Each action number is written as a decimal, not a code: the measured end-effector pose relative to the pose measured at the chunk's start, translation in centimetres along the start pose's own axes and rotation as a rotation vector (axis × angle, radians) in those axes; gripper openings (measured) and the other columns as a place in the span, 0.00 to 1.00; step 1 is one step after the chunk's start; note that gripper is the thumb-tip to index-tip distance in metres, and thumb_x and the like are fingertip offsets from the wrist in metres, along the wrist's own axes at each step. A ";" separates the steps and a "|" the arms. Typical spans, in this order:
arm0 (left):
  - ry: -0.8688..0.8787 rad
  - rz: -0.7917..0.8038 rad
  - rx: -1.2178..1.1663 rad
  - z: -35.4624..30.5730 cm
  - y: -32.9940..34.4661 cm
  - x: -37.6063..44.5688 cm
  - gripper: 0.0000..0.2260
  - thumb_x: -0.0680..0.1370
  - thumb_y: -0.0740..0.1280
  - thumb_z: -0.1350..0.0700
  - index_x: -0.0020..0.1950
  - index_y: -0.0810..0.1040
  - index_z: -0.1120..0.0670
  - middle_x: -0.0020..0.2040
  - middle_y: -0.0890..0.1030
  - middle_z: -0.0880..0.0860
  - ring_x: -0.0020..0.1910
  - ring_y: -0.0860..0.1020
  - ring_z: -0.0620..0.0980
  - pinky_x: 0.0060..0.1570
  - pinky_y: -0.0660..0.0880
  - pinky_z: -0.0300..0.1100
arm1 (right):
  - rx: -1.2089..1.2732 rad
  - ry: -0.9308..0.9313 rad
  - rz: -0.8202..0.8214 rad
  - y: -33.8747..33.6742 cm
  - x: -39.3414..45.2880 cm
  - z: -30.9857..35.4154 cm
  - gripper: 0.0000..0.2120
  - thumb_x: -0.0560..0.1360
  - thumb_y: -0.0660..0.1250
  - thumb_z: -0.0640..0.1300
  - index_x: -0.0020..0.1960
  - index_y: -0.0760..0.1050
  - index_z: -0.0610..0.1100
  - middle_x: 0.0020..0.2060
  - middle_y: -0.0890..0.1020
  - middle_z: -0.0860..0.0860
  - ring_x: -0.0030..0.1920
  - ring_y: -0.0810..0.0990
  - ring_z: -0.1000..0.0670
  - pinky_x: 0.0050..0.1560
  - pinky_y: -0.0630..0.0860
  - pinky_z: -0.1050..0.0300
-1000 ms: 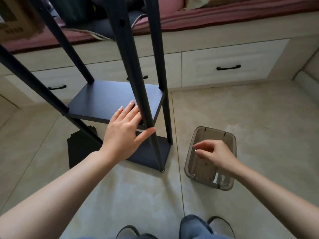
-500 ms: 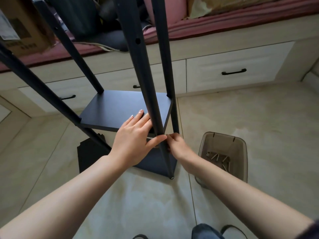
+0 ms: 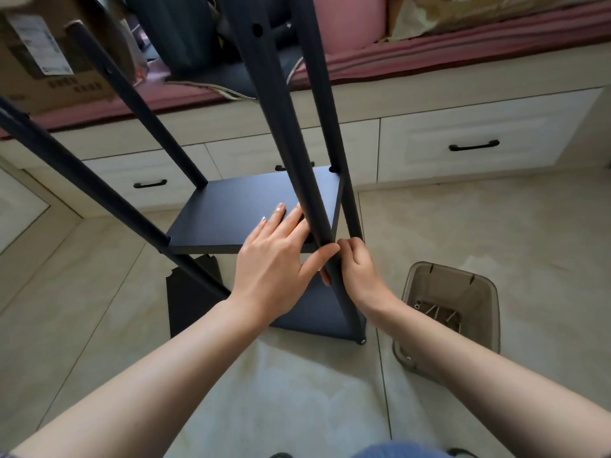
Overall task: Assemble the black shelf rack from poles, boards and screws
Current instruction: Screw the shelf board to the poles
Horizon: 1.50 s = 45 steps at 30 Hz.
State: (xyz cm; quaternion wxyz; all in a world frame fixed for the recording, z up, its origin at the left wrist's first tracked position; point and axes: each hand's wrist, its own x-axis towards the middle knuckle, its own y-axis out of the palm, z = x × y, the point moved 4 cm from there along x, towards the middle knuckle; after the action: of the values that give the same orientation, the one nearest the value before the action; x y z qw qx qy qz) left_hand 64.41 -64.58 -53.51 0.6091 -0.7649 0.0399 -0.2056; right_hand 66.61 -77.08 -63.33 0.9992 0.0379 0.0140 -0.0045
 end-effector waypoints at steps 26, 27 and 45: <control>-0.421 -0.295 -0.574 17.2 -7.1 -4.7 0.18 0.80 0.59 0.35 0.50 0.78 0.48 0.34 0.76 0.41 0.37 0.77 0.40 0.41 0.71 0.39 | -0.115 -0.221 0.115 17.1 2.4 7.7 0.06 0.84 0.57 0.48 0.49 0.68 0.48 0.39 0.78 0.41 0.32 0.80 0.51 0.31 0.75 0.63; -0.443 -0.296 -0.601 17.9 -7.2 -5.0 0.19 0.80 0.59 0.35 0.52 0.80 0.47 0.35 0.77 0.42 0.38 0.77 0.41 0.42 0.72 0.39 | -0.150 -0.233 0.112 17.8 2.4 7.8 0.06 0.83 0.57 0.49 0.49 0.68 0.49 0.38 0.78 0.43 0.32 0.81 0.51 0.31 0.76 0.61; -0.797 -0.455 -1.275 23.8 0.5 -14.8 0.27 0.73 0.65 0.38 0.72 0.74 0.43 0.61 0.79 0.35 0.63 0.73 0.30 0.56 0.68 0.21 | -0.865 -0.406 0.127 25.2 2.2 3.3 0.07 0.83 0.54 0.55 0.50 0.65 0.53 0.26 0.78 0.53 0.32 0.80 0.52 0.34 0.67 0.57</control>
State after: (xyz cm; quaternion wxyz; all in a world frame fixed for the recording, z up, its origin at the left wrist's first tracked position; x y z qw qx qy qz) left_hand 59.69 -38.27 -62.01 -0.0361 -0.9723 -0.2291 0.0272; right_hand 69.12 -52.19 -58.18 0.9040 -0.3822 -0.1832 0.0557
